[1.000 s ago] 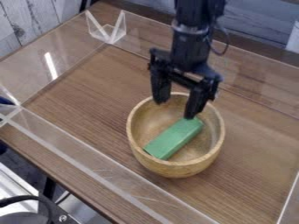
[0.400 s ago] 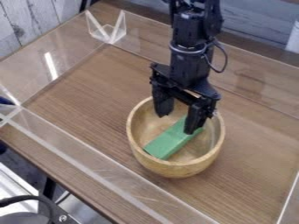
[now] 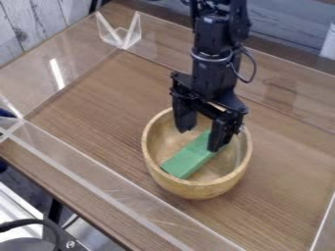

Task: Remove the green block from inside the brown bowl and put it on the table

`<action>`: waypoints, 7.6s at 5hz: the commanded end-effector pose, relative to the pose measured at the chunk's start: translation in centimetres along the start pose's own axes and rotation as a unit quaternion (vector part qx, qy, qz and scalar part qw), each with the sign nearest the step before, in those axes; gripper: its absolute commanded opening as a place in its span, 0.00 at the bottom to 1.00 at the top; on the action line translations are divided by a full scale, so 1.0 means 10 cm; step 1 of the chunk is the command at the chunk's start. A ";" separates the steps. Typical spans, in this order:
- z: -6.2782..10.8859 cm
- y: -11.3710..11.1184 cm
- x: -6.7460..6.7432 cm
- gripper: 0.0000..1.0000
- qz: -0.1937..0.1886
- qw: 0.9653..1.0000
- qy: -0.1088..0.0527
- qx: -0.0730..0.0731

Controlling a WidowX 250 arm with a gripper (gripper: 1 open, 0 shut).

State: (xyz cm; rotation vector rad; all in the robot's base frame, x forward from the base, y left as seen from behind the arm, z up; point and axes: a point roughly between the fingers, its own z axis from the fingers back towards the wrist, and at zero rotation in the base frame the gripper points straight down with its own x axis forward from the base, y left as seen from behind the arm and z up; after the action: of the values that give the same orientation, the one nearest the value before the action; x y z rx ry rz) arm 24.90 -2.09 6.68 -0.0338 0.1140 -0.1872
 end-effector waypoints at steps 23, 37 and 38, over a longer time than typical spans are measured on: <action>-0.53 0.29 -0.15 0.00 -0.087 0.996 0.029 -0.017; -0.40 0.49 -0.35 0.00 -0.074 0.996 0.051 -0.029; -0.35 0.50 -0.35 0.00 -0.071 0.996 0.046 -0.028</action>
State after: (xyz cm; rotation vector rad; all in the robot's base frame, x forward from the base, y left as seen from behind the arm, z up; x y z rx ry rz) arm 21.94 2.68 2.70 -0.1018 0.2293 -0.3489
